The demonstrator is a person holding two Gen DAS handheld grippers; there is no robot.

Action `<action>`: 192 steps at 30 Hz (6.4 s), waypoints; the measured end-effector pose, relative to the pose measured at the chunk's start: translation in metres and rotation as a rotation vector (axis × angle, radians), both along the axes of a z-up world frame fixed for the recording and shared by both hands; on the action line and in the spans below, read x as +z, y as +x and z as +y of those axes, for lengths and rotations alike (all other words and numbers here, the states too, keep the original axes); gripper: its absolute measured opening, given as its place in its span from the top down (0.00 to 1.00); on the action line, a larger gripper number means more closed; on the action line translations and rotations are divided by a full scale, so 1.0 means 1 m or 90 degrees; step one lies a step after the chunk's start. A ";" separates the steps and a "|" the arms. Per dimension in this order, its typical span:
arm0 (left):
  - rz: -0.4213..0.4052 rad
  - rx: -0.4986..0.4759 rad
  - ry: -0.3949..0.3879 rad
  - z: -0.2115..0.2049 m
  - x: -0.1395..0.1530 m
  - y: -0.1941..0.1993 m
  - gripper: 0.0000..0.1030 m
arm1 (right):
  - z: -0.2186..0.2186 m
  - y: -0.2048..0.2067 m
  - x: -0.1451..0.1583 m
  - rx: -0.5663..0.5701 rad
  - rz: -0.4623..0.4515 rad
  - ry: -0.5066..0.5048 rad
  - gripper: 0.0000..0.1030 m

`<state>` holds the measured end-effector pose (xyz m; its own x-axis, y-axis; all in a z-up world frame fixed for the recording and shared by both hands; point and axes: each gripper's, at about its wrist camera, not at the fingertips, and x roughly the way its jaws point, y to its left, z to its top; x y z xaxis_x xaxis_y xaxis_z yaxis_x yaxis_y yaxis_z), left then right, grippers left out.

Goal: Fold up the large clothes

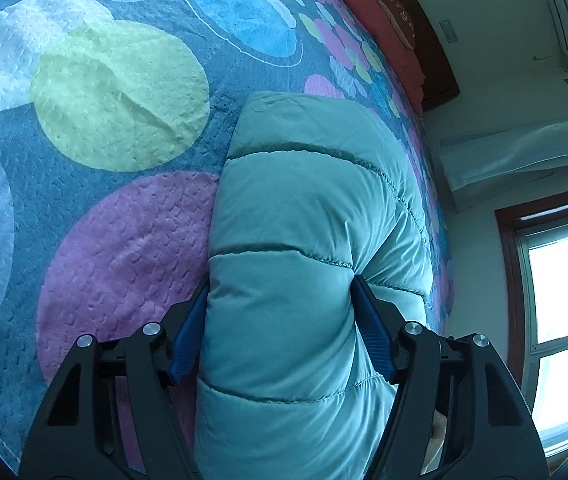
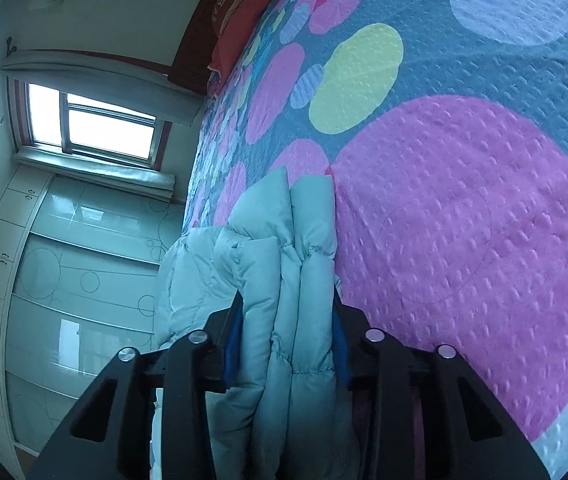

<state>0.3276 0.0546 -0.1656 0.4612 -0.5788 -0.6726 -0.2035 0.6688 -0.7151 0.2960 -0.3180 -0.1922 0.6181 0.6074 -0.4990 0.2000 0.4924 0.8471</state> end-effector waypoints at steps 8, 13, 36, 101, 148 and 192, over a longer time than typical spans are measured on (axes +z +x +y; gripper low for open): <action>-0.008 -0.015 0.013 -0.001 -0.001 0.000 0.35 | 0.006 0.004 0.000 0.005 -0.001 -0.012 0.70; -0.023 -0.024 0.014 0.002 0.002 -0.005 0.35 | 0.003 -0.001 0.005 -0.004 0.000 -0.010 0.60; -0.040 -0.046 -0.057 0.009 -0.004 -0.102 0.38 | 0.028 -0.100 0.001 0.038 -0.003 0.052 0.54; -0.138 -0.013 0.377 0.005 0.058 -0.239 0.13 | 0.057 -0.245 0.050 -0.030 0.019 -0.262 0.36; -0.268 0.015 0.512 -0.029 0.140 -0.286 0.07 | 0.163 -0.275 0.165 -0.009 -0.161 -0.615 0.27; -0.270 0.014 0.512 -0.038 0.142 -0.293 0.07 | 0.167 -0.277 0.165 -0.007 -0.163 -0.618 0.27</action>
<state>0.0350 0.0167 -0.0238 0.7676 0.0039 -0.6409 -0.0487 0.9974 -0.0523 0.0188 -0.1505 -0.0268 0.7794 0.0010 -0.6265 0.0774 0.9922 0.0979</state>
